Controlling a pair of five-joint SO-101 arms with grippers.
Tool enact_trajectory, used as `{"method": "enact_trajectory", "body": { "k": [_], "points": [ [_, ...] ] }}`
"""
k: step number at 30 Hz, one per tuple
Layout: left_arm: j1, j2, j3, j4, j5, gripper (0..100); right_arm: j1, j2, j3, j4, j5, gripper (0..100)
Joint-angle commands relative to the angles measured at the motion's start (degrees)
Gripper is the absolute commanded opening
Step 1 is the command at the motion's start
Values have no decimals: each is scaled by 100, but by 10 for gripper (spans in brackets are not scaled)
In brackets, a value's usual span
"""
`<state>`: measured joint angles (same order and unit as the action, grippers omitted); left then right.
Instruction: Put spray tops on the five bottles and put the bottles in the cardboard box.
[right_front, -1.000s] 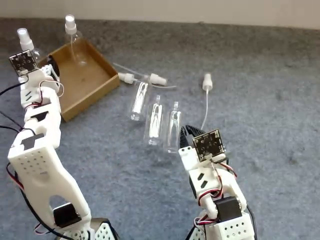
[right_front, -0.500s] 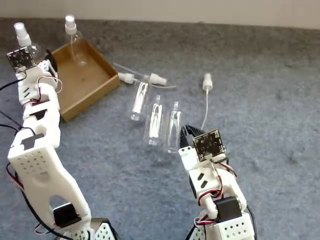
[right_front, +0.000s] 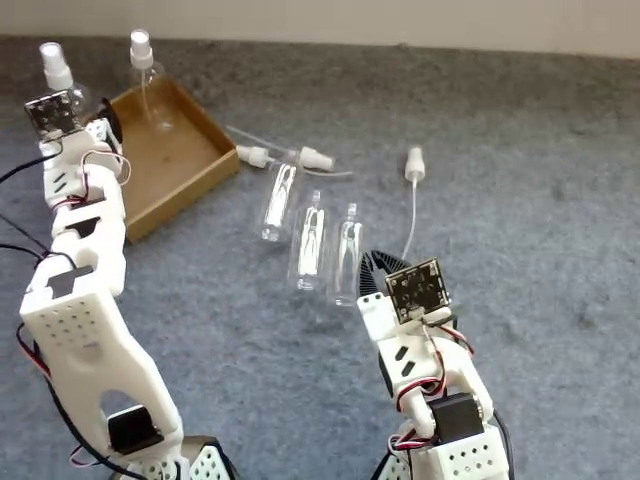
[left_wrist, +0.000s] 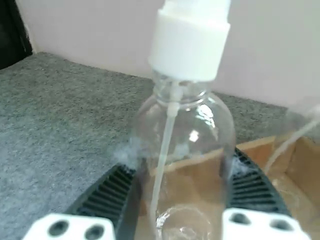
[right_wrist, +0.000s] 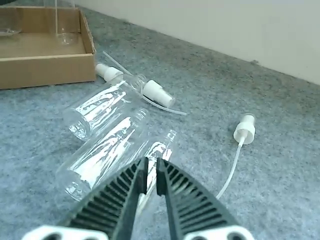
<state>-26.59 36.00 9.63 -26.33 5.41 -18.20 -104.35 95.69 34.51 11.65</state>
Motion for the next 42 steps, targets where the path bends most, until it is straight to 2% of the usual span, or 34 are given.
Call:
{"method": "enact_trajectory", "body": {
  "k": [1, 11, 42],
  "points": [
    [189, 189, -321, -44, -448, 101, 75, 13, 655, -119, -35, 23],
    [-31, 453, -505, -44, -422, 101, 75, 13, 655, -119, -35, 23],
    [-127, 435, -629, -44, -457, 101, 75, 13, 655, -119, -35, 23]
  ]
}}
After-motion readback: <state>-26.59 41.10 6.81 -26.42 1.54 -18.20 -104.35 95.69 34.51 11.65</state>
